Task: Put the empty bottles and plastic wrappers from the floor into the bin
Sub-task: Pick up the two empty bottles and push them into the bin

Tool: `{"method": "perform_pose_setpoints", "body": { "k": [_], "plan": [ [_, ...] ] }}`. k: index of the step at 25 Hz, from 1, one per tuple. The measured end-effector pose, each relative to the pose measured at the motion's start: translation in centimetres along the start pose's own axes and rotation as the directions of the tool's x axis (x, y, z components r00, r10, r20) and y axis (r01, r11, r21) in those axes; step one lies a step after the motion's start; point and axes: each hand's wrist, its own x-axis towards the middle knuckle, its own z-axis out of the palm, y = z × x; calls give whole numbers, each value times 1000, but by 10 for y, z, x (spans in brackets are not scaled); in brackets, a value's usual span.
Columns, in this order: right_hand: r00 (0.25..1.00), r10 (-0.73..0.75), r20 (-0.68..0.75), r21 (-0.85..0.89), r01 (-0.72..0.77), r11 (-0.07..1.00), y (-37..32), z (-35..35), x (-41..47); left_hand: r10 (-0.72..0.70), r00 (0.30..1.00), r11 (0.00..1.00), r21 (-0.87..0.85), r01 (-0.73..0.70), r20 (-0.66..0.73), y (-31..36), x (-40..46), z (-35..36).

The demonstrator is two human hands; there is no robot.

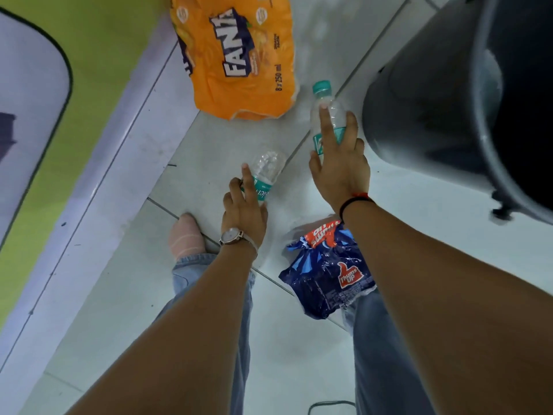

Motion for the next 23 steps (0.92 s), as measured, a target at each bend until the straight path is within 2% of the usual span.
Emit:
{"method": "perform_pose_setpoints", "body": {
  "k": [4,8,11,13,15,17,20,23],
  "plan": [
    [990,29,-140,19,-27,999,-29,-68,-5,11,993,1000,-3,-11,-118,34,-5,-62],
    [962,14,-273,132,23,991,-51,-160,6,93,970,995,43,-86,-225,70,-6,-137],
    [925,17,-379,171,52,984,-37,-221,8,155,945,988,64,-142,-288,107,-3,-182],
    [902,78,-426,175,-3,985,-11,-242,4,185,929,983,63,-174,-322,131,2,-197],
    [897,177,-405,167,-118,979,24,-249,-6,227,914,973,49,-224,-336,159,9,-202],
    [907,265,-327,148,-228,962,55,-241,-18,277,905,960,69,-270,-321,187,16,-198],
    [910,342,-235,109,-325,939,83,-218,-25,366,878,928,51,-369,-308,226,20,-184],
    [874,441,-205,128,-423,897,100,-199,-24,454,849,887,49,-459,-270,256,19,-168]
  ]
}}
